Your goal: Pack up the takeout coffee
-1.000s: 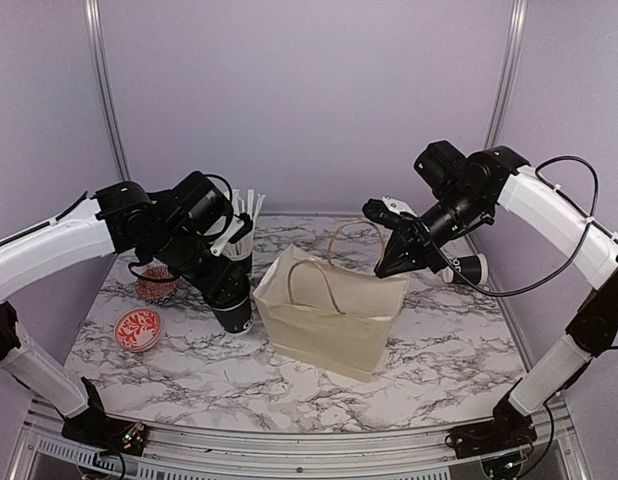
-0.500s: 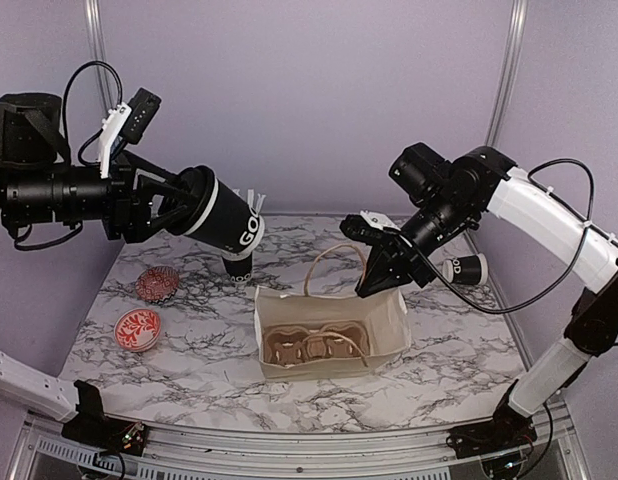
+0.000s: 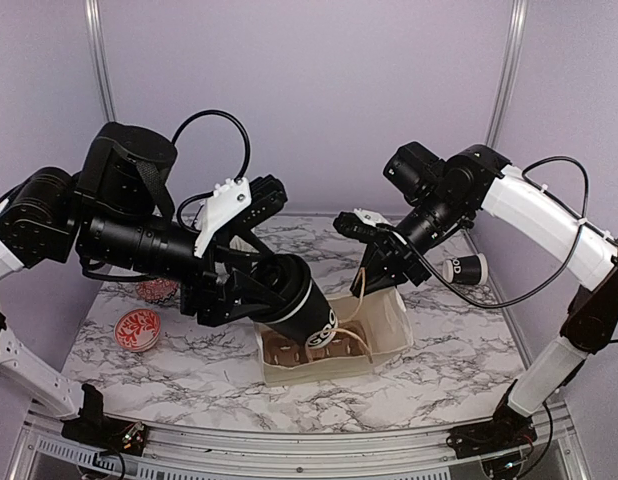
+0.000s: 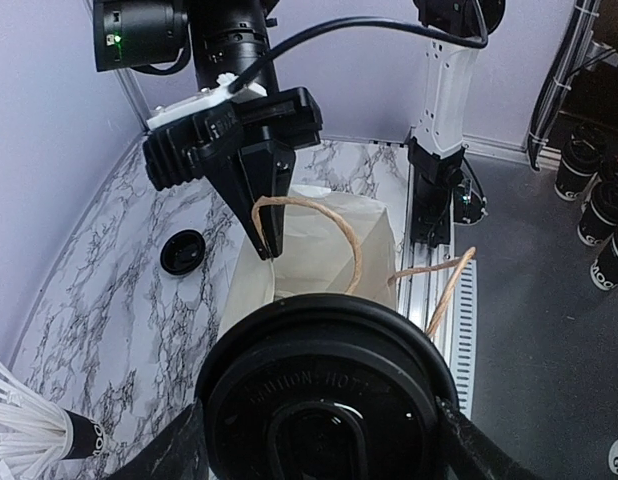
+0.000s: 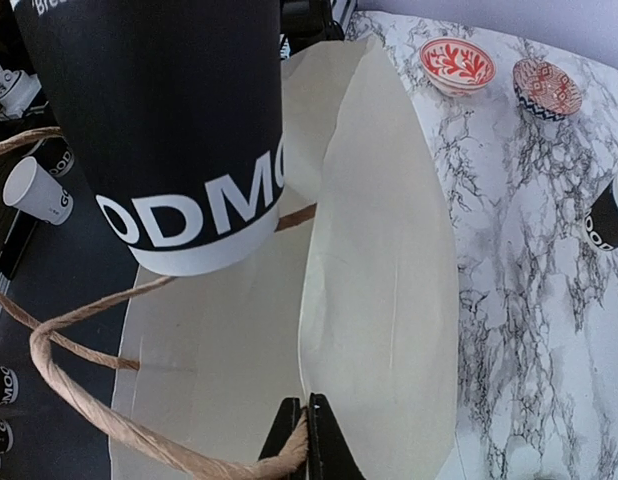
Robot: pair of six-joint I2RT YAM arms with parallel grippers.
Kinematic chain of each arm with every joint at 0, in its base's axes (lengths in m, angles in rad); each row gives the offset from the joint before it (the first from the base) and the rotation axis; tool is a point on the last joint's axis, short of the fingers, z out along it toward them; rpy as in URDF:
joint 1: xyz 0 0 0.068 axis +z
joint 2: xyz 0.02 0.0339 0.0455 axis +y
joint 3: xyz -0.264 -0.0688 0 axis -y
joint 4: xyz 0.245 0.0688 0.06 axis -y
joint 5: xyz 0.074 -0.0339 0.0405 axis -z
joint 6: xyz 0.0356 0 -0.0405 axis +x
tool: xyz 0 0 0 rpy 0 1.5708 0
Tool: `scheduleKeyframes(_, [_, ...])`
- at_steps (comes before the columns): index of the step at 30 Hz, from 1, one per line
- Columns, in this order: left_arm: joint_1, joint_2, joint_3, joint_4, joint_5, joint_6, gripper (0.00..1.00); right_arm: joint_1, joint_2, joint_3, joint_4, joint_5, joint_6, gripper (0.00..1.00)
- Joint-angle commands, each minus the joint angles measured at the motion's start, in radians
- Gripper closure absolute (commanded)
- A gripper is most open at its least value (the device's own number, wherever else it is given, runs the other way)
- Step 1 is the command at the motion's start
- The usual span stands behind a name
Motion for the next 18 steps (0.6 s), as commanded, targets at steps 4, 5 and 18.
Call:
scheduleKeyframes(4, [-0.05,0.009,-0.011,0.018,-0.043,0.059,0.61,0.011,-0.002,0.021,0.0,-0.009,0.065,0.96])
scheduleKeyframes(5, [-0.059,0.007,-0.009,0.017,-0.035,0.06,0.61,0.01,0.002,0.019,0.008,-0.006,0.079,0.96])
scheduleKeyframes(18, [-0.151,-0.001,0.055,-0.057,-0.159,0.058,0.59,0.011,0.025,0.021,0.003,-0.028,0.088,0.97])
